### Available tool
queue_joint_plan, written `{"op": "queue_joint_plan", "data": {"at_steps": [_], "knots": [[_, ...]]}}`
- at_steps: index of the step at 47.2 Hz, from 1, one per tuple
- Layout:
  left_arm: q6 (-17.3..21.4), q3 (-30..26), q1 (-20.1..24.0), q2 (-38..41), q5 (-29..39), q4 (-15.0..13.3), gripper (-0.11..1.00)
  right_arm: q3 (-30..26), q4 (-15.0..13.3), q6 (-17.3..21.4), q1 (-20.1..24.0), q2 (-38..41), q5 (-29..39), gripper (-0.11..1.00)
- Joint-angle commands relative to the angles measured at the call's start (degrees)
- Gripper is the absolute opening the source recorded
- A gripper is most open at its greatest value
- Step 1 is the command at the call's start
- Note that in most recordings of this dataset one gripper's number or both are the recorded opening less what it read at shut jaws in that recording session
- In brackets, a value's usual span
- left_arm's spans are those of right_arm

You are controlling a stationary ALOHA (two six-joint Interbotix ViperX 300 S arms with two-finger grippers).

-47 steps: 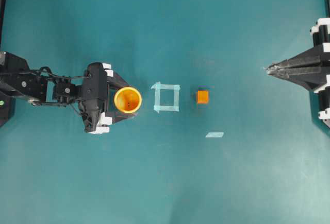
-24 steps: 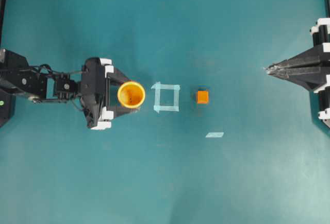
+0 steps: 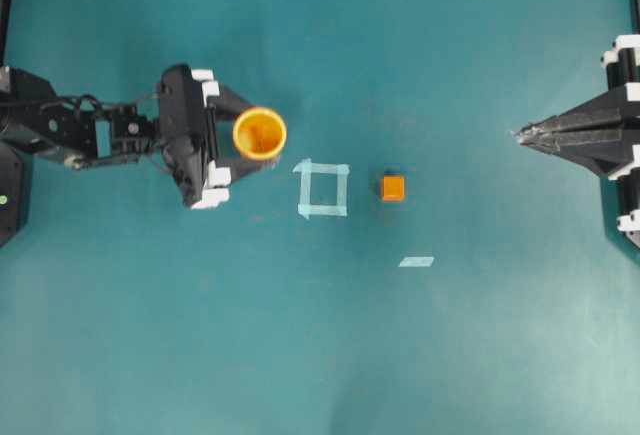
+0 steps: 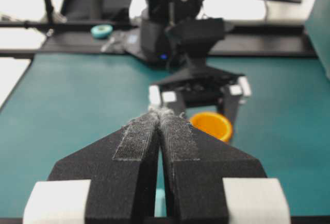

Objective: Move the cup backward with left arm.
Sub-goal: 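Drag the gripped cup backward toward the table's far edge with the left gripper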

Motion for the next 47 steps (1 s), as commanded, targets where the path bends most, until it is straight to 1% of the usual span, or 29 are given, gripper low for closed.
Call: {"op": "queue_joint_plan", "data": {"at_steps": [1,20,47], "knots": [[0.1,-1.4,1.9,-0.4,-0.9,0.2,0.63,-2.0,0.0,0.0,-0.1,0.3,-0.3,0.0],[0.1,-3.0,10.2,1.3,-3.3,0.2,0.63,-2.0,0.0,0.0,0.0,0.4,-0.3,0.0],[0.1,-8.2,18.1,5.9,-4.1,0.2,0.63,-2.5,0.0,0.0,0.0,0.3,-0.3,0.0]]}}
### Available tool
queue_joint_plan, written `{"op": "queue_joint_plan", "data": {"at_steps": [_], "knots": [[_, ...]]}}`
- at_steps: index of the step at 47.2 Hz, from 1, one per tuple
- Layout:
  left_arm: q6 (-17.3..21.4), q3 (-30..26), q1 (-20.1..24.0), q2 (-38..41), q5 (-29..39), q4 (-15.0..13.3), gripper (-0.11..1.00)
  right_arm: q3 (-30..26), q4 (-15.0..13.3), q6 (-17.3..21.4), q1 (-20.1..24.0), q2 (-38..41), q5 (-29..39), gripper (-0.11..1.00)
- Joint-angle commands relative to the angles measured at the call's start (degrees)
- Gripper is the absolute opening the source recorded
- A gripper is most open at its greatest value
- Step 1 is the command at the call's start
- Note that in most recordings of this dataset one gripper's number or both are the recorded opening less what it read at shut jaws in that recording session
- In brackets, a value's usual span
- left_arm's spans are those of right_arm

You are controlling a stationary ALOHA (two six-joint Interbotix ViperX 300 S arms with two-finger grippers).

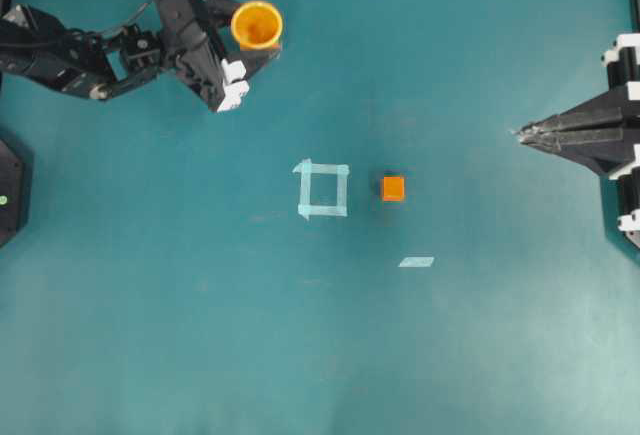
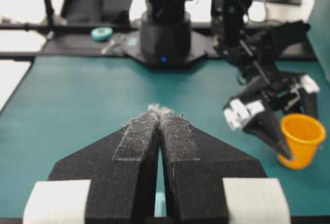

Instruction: Move the cup backward with left arm.

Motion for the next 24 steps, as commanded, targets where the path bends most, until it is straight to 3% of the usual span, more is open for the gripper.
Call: {"op": "queue_joint_plan", "data": {"at_steps": [1,24], "knots": [[0.1,-1.7,1.1,-0.2,-0.9,0.1,0.63,-1.9,0.0,0.0,-0.1,0.4,-0.4,0.0],[0.1,-3.3,5.4,0.8,-1.1,0.1,0.63,-2.1,0.0,0.0,-0.1,0.4,-0.4,0.0]]}}
